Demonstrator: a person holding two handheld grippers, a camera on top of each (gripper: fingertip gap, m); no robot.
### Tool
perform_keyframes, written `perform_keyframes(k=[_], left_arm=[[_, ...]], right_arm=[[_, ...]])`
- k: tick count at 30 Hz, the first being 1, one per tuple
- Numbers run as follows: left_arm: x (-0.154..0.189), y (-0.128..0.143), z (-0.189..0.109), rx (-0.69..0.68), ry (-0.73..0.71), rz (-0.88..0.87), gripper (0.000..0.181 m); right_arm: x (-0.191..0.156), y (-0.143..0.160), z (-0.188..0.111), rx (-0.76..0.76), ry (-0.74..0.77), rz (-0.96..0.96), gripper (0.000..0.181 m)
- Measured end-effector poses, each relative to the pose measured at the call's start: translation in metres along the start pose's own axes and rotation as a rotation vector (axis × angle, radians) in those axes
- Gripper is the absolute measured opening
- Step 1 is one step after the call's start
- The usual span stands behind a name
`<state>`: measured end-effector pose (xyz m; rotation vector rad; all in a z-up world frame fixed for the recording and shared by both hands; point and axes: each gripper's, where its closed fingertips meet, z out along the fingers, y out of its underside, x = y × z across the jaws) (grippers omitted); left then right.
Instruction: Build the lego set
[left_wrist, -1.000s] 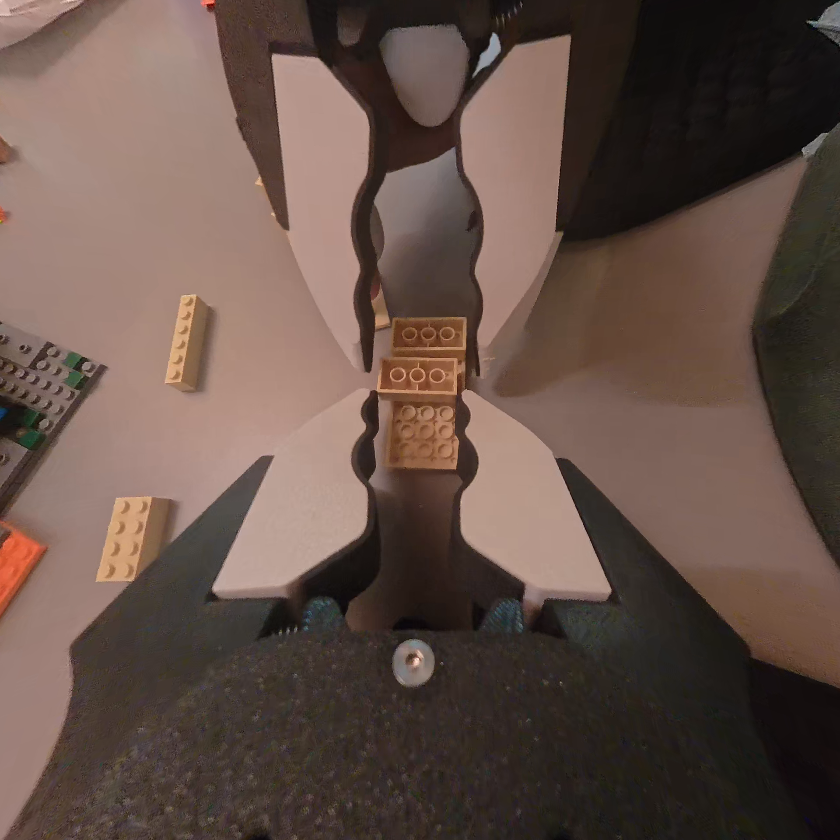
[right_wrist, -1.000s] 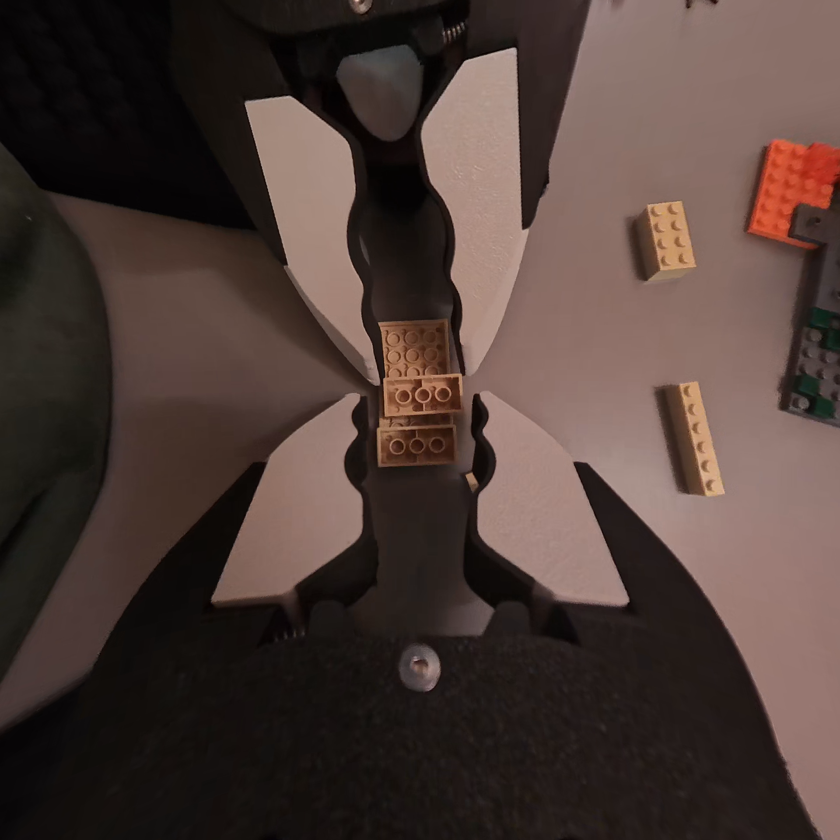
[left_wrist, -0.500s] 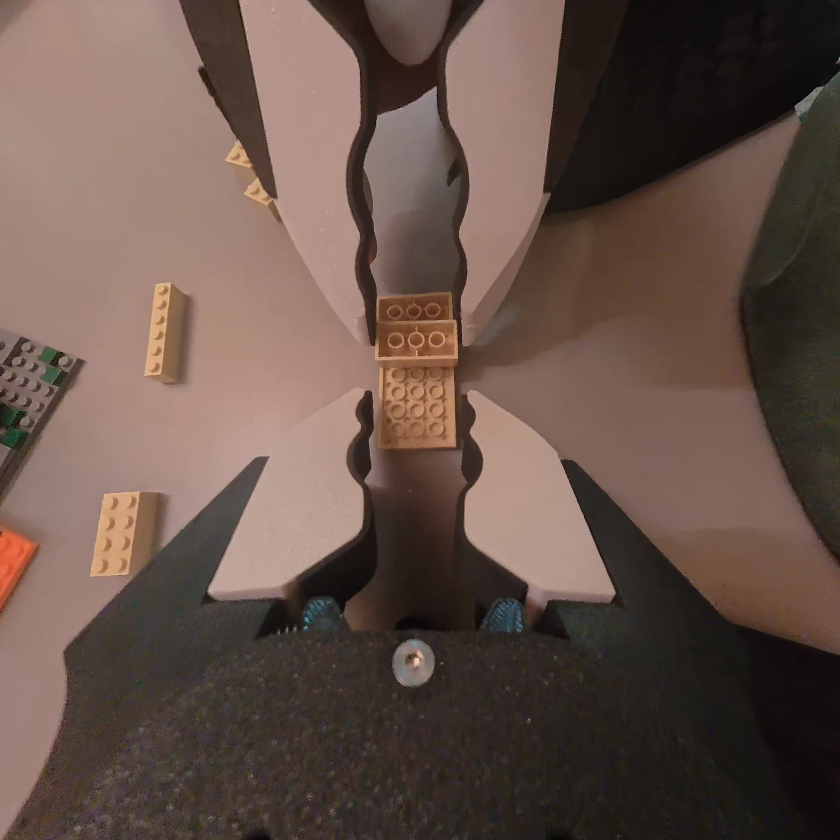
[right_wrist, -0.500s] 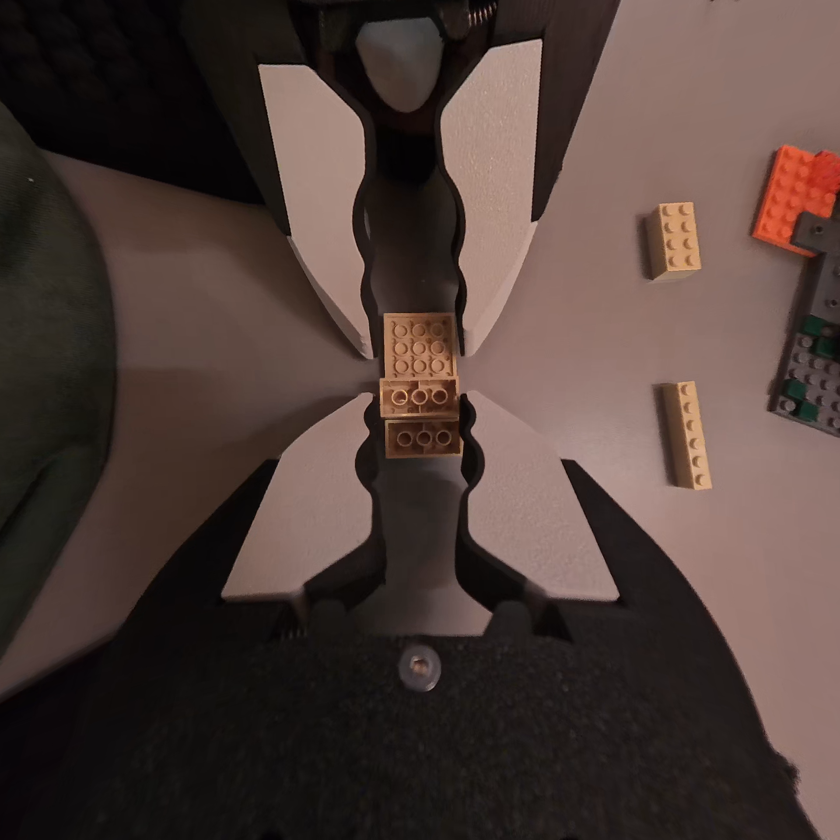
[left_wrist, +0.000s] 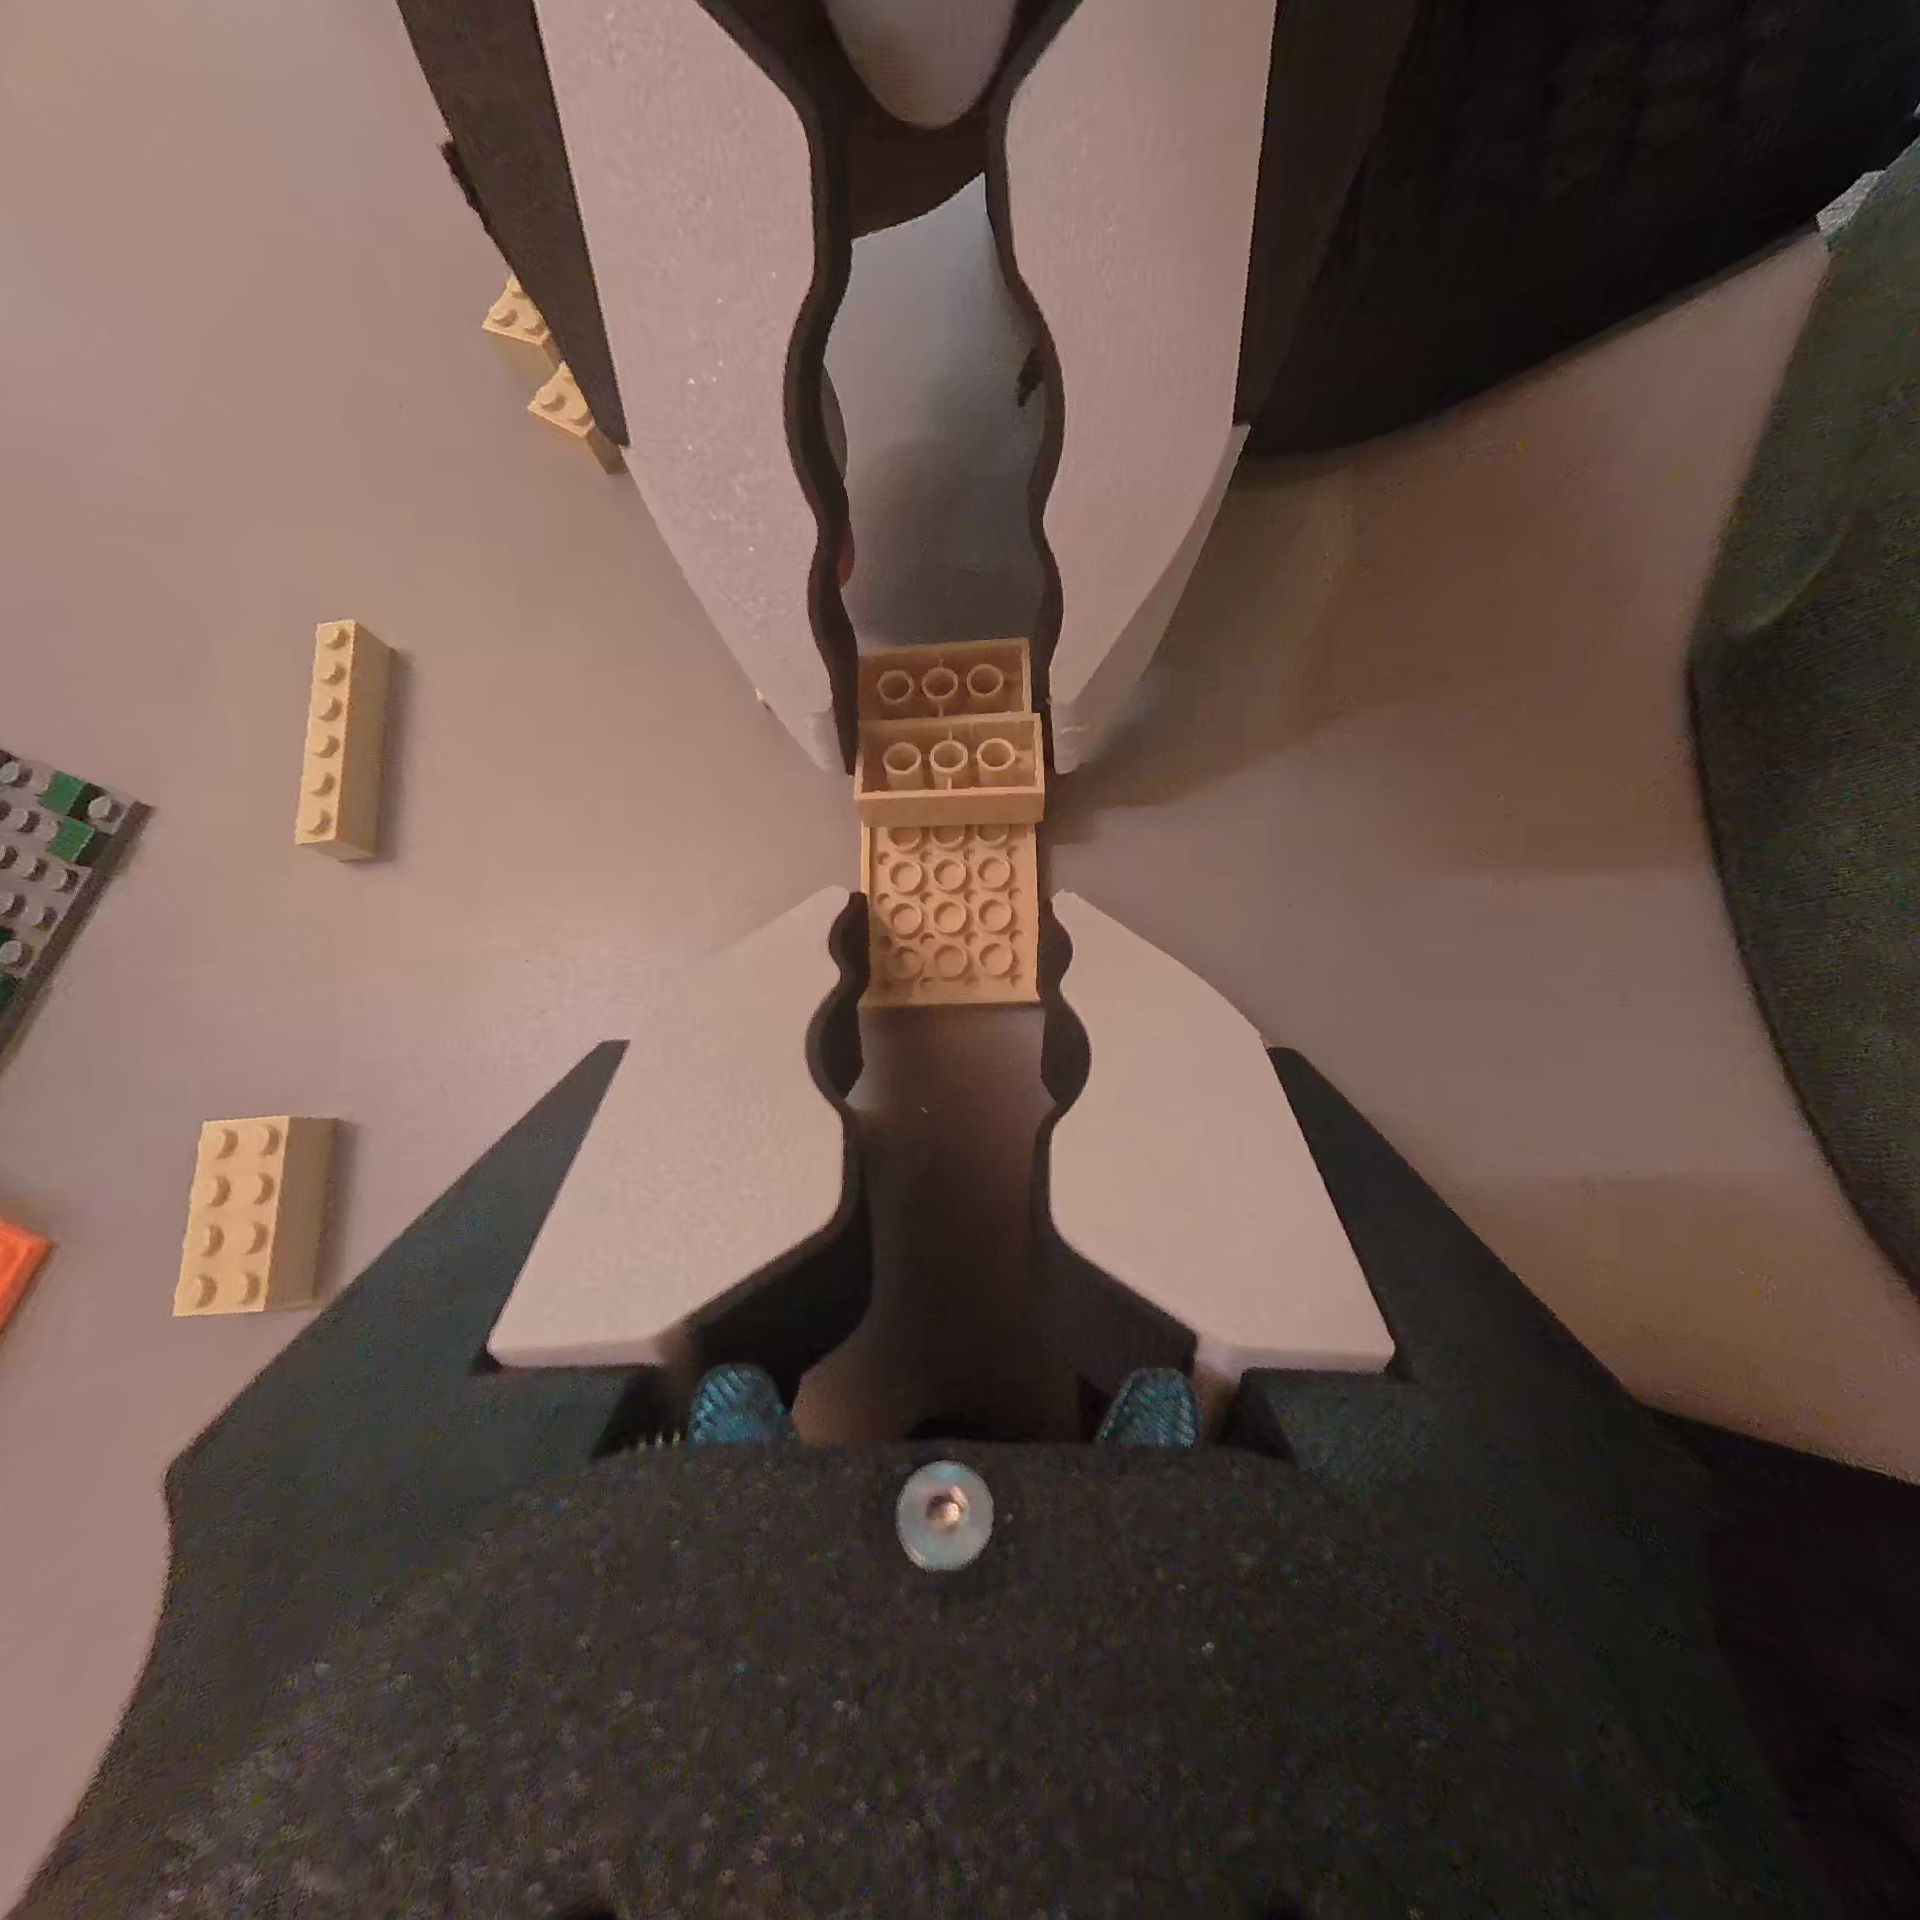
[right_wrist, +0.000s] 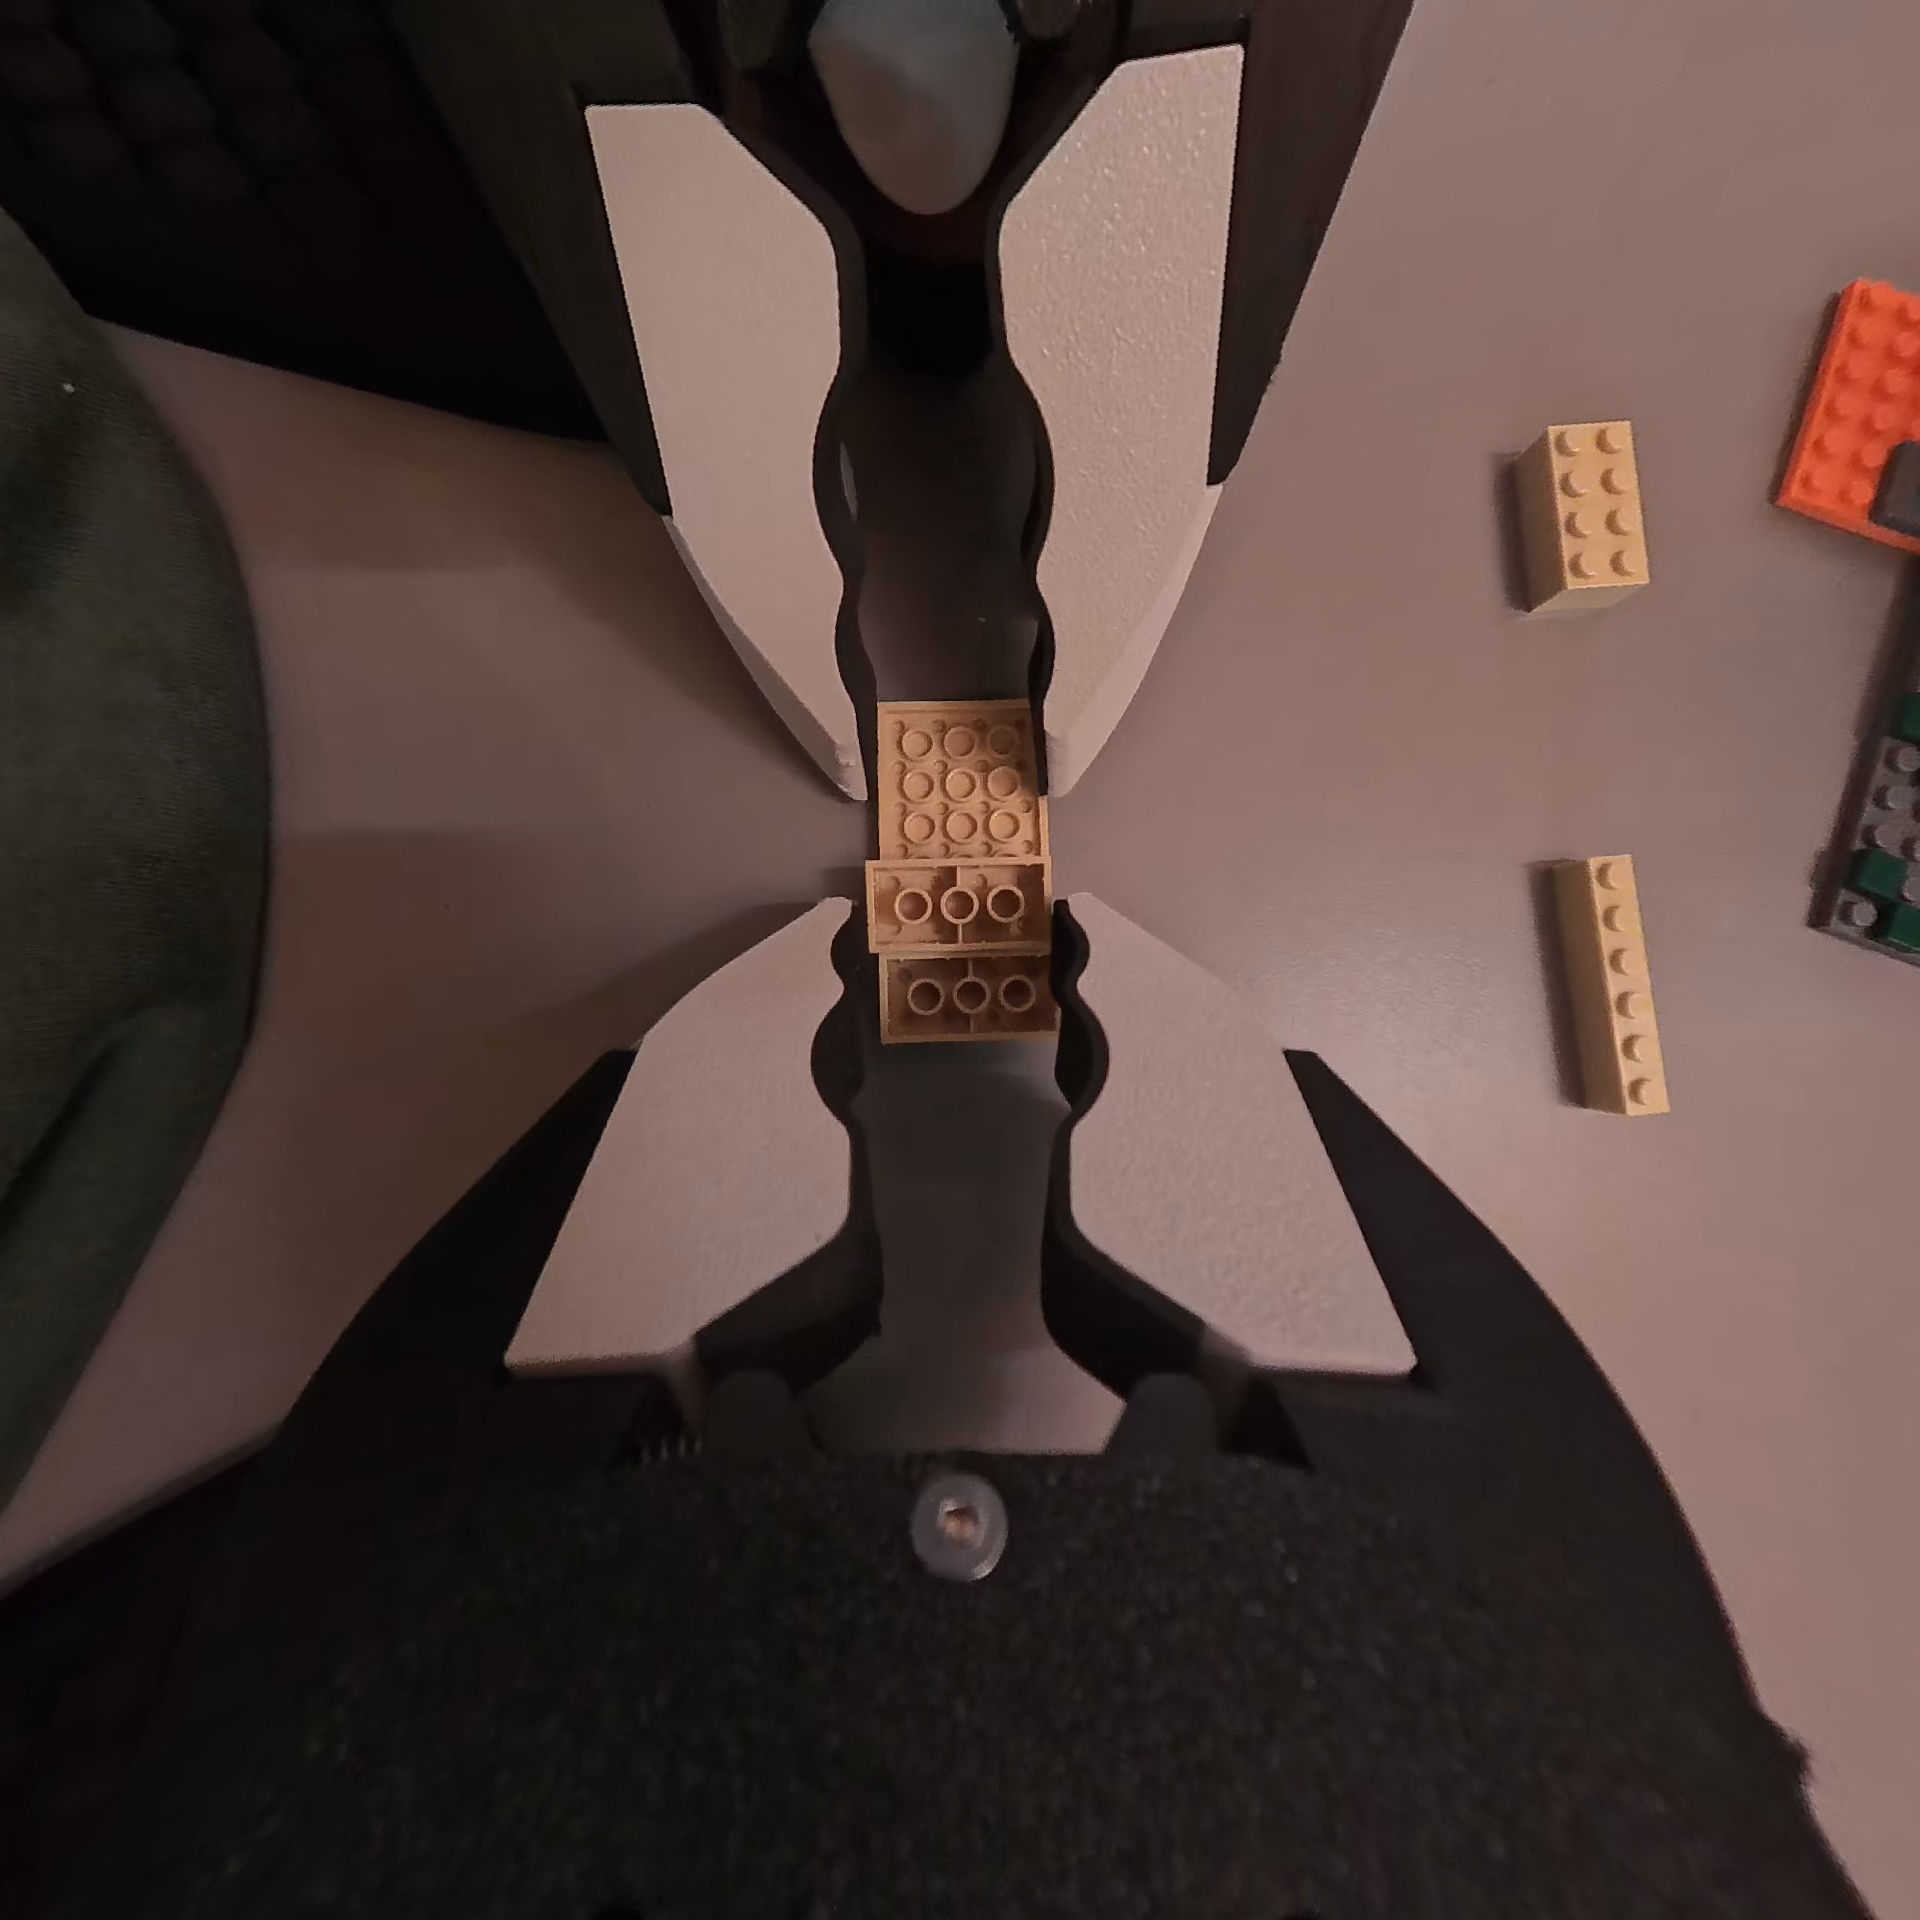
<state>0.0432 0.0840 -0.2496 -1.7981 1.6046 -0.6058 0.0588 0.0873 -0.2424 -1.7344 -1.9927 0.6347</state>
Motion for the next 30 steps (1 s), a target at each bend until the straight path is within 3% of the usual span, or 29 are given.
perform_keyframes(k=[30], left_arm=[[0.0015,0.0001,0.0002,-0.006,0.004,0.0,0.03]], right_arm=[[0.0001,0.0043,0.0011,-0.118,0.012,-0.042,0.033]])
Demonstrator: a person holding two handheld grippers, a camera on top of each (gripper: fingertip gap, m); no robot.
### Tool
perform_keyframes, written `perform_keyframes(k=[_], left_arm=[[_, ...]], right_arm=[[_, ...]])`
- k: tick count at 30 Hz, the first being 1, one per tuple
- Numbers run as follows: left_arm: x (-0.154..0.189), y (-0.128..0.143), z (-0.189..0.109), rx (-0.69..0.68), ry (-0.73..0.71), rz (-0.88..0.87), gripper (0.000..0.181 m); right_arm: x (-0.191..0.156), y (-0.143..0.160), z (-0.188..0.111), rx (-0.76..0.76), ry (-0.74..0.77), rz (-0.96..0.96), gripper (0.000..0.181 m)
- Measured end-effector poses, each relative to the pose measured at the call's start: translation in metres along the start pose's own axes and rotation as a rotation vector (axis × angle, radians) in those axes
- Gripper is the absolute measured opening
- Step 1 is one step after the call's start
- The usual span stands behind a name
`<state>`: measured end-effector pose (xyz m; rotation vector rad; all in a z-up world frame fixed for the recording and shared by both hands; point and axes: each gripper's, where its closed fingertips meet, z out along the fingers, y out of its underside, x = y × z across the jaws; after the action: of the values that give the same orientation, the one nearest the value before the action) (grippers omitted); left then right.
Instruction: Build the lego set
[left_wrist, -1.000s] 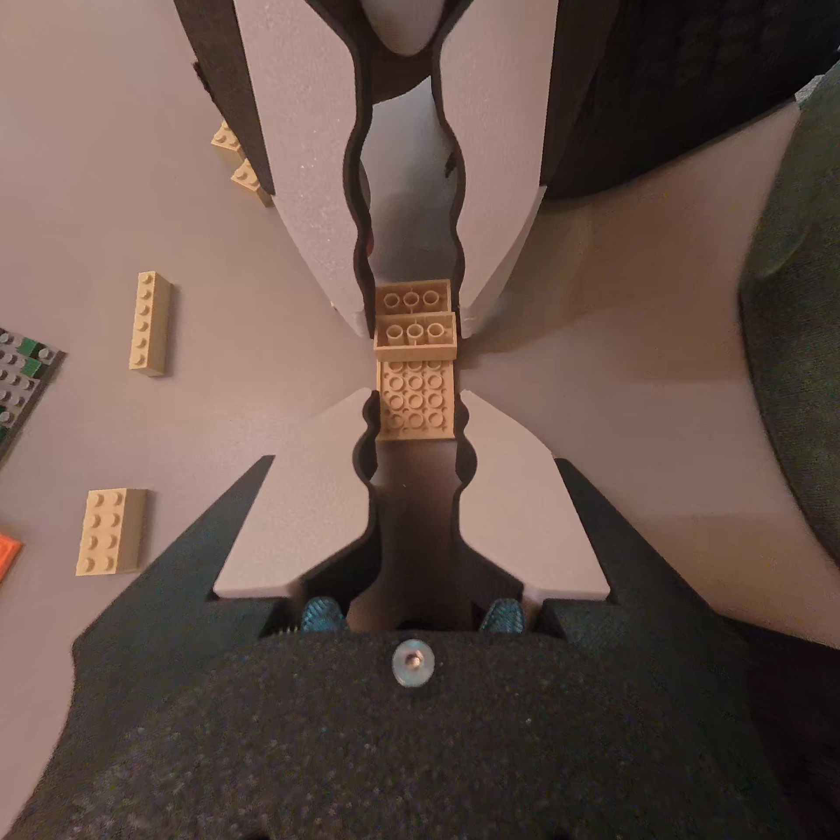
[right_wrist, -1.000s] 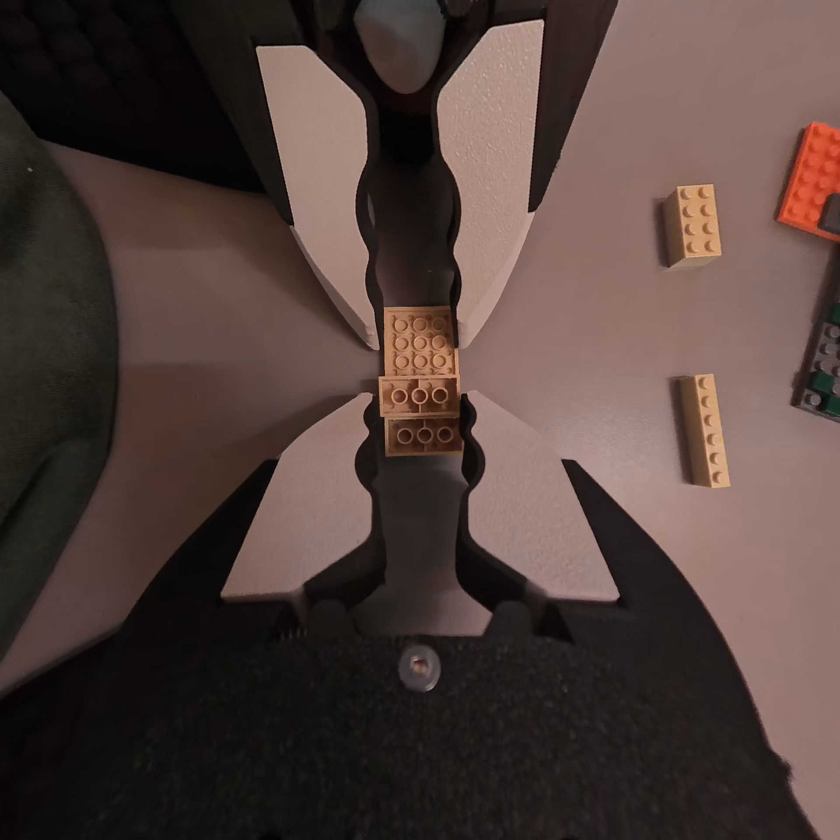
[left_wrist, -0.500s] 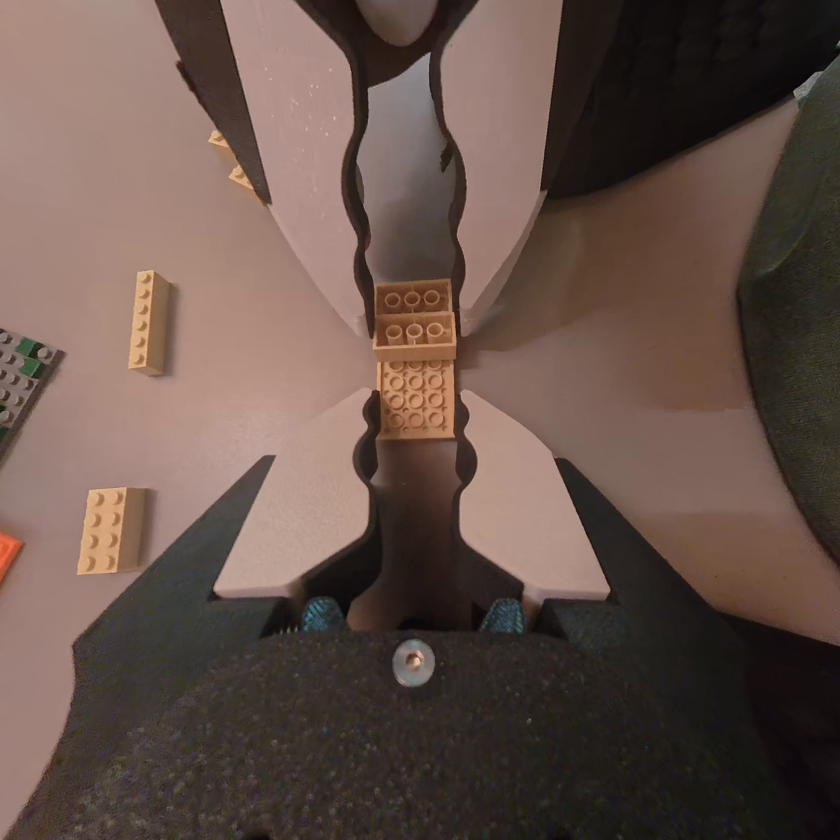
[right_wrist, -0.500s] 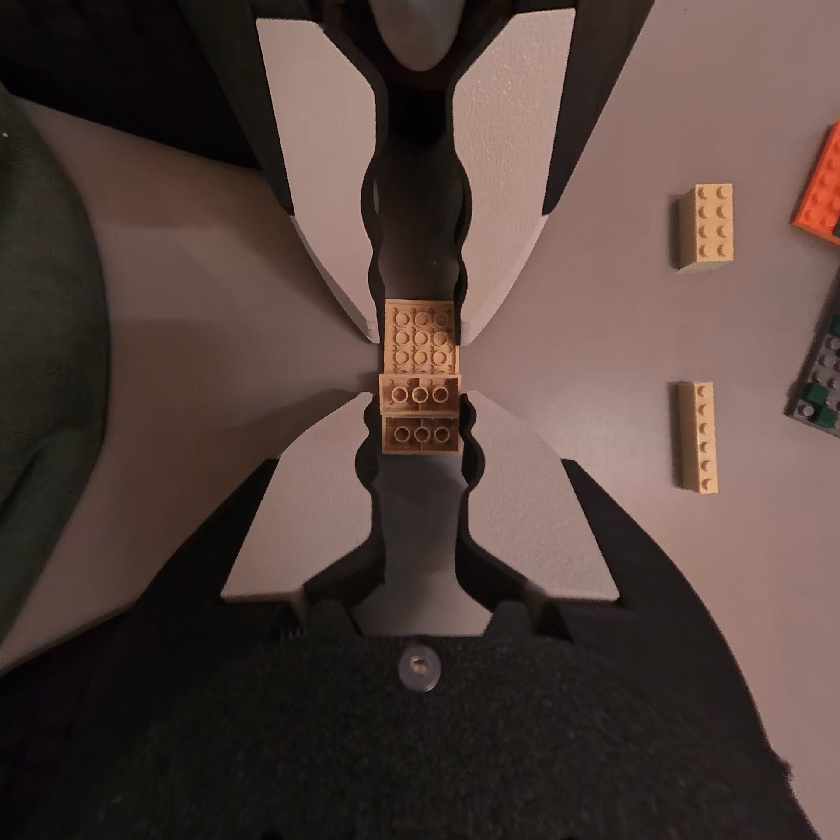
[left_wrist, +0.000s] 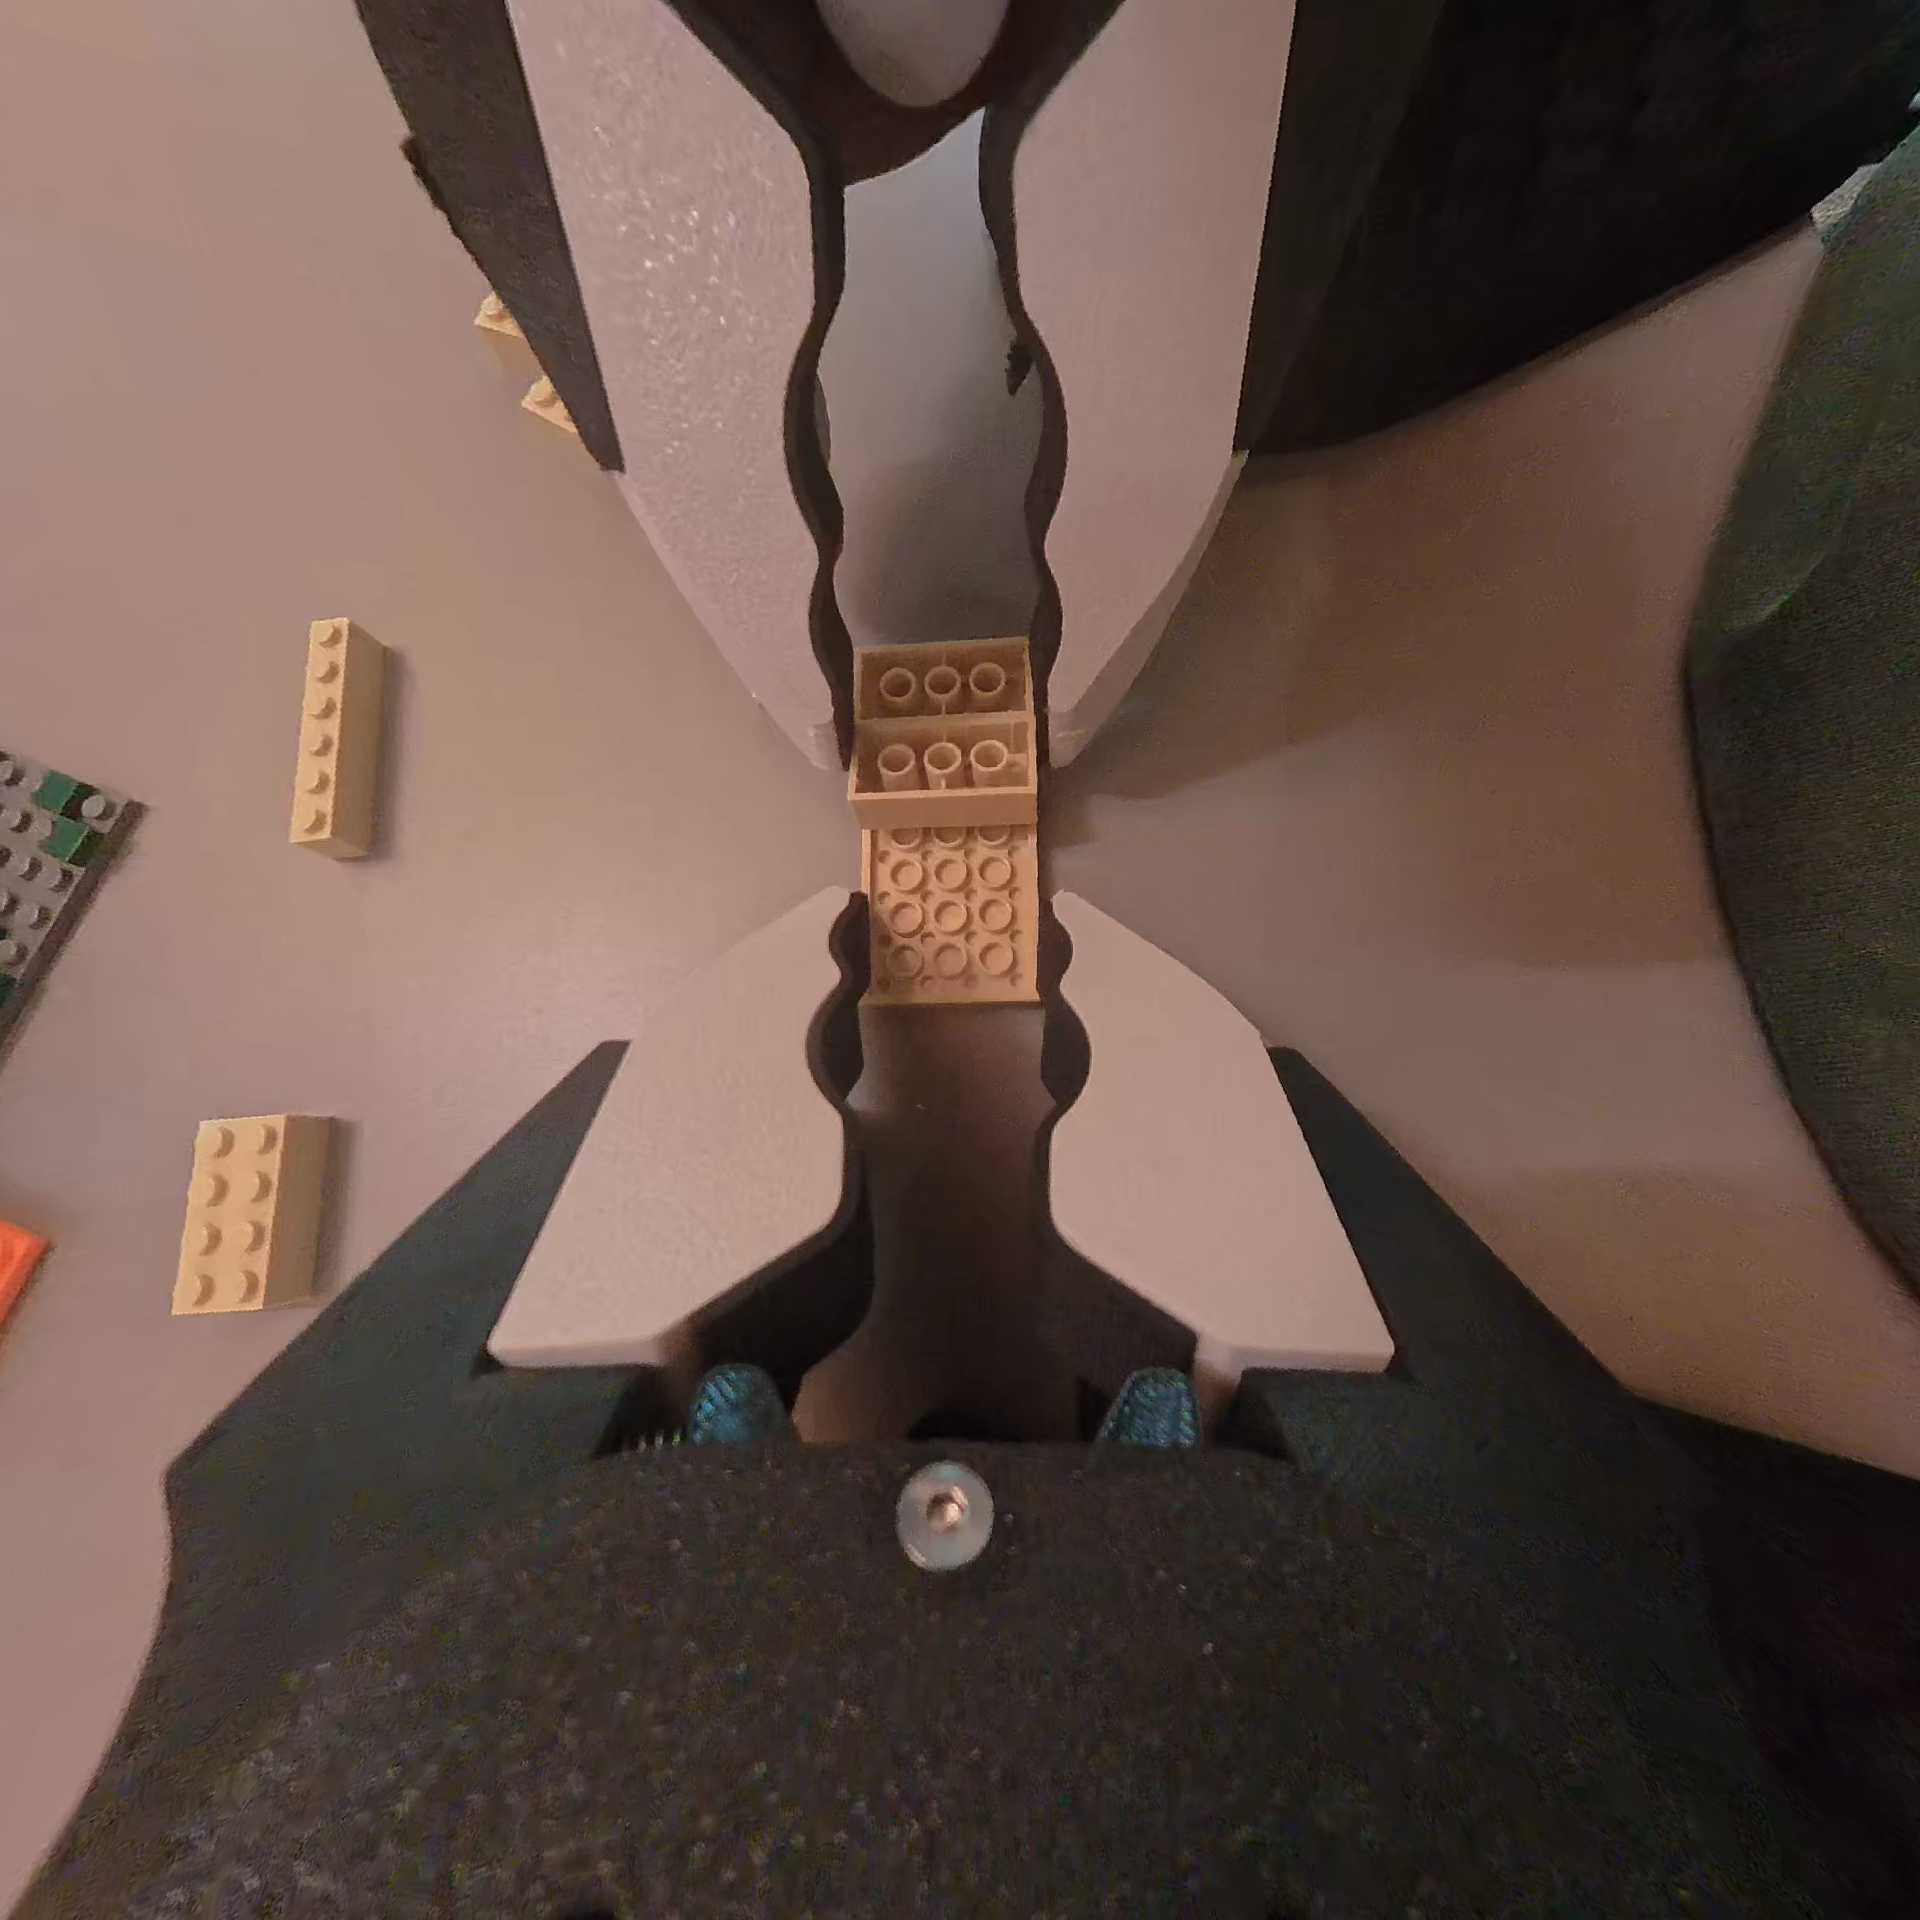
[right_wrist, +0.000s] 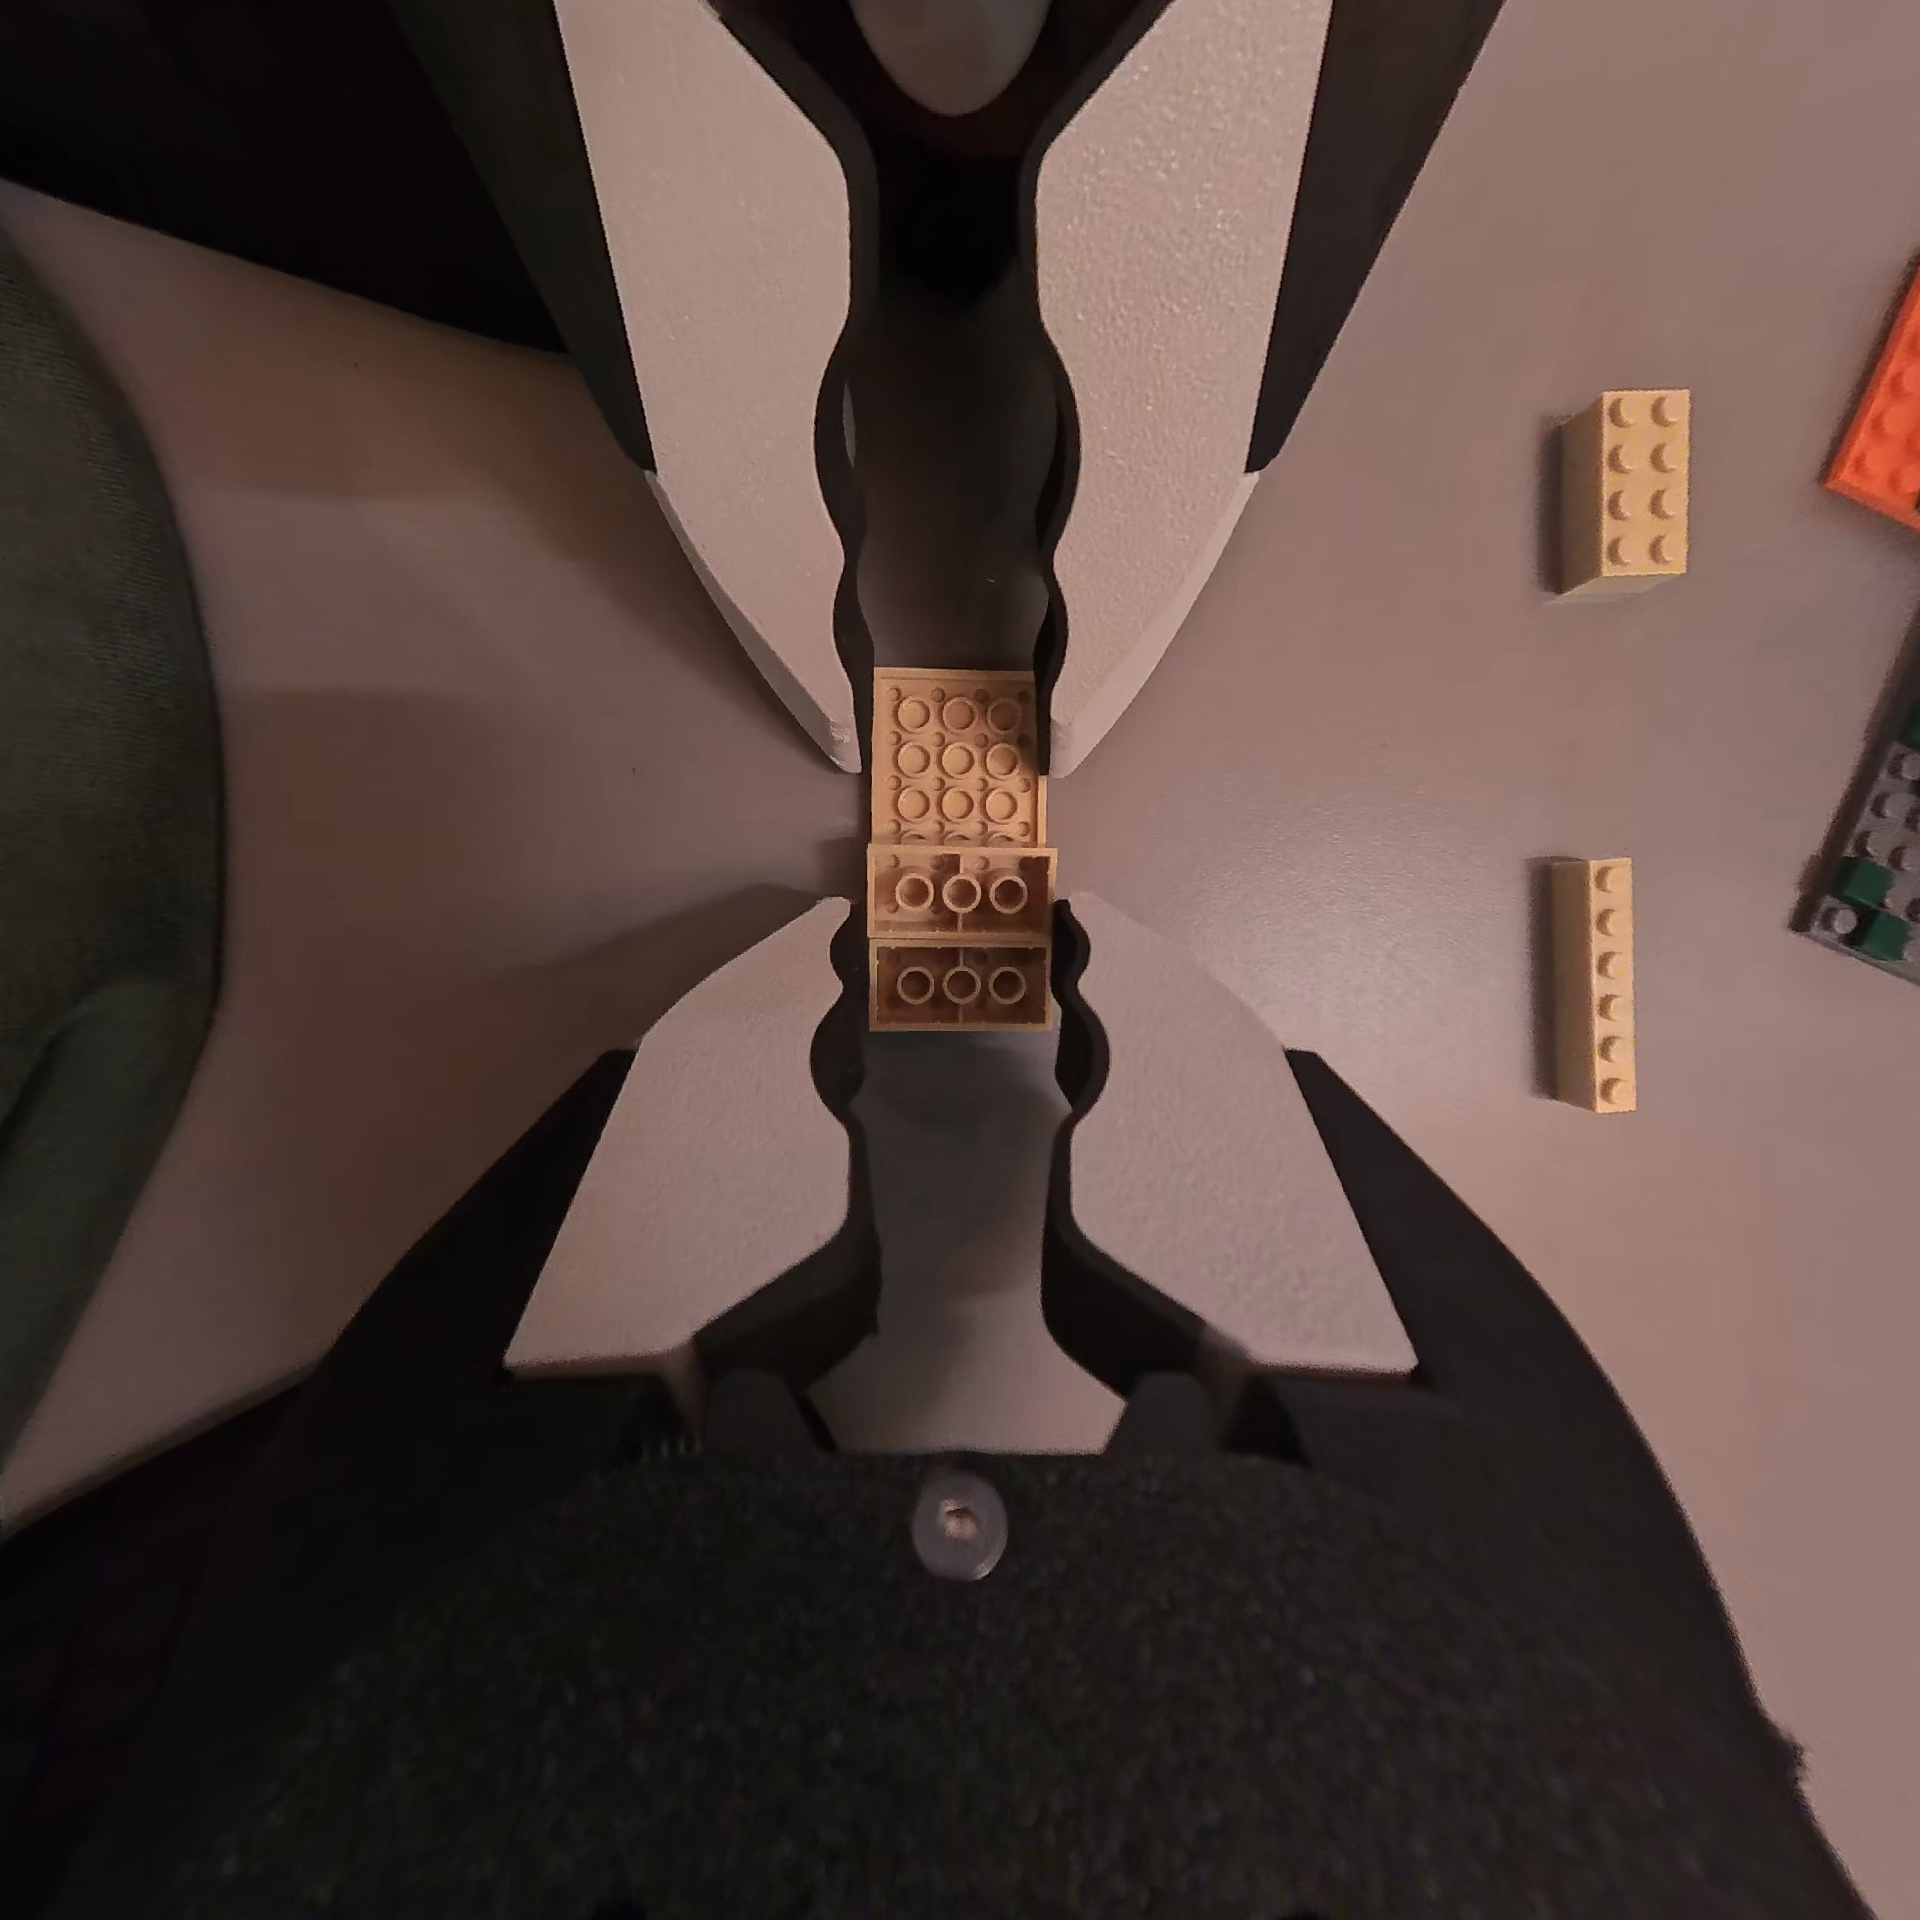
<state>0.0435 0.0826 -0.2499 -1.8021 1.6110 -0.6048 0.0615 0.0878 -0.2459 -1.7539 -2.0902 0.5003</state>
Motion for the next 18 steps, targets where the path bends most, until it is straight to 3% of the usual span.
perform_keyframes(k=[10,12,13,18], left_arm=[[-0.001,0.0,0.0,0.003,-0.004,-0.003,0.03],[-0.002,-0.004,-0.003,0.032,-0.014,0.002,0.004],[-0.003,-0.005,-0.004,0.04,-0.019,0.002,0.0],[-0.002,-0.001,-0.001,0.007,-0.023,0.021,0.008]], right_arm=[[-0.001,-0.003,-0.006,0.054,-0.026,0.055,0.038],[-0.001,-0.003,-0.009,0.078,-0.033,0.081,0.041],[-0.001,-0.002,-0.011,0.092,-0.038,0.101,0.042],[0.0,0.003,-0.019,0.16,-0.045,0.188,0.043]])
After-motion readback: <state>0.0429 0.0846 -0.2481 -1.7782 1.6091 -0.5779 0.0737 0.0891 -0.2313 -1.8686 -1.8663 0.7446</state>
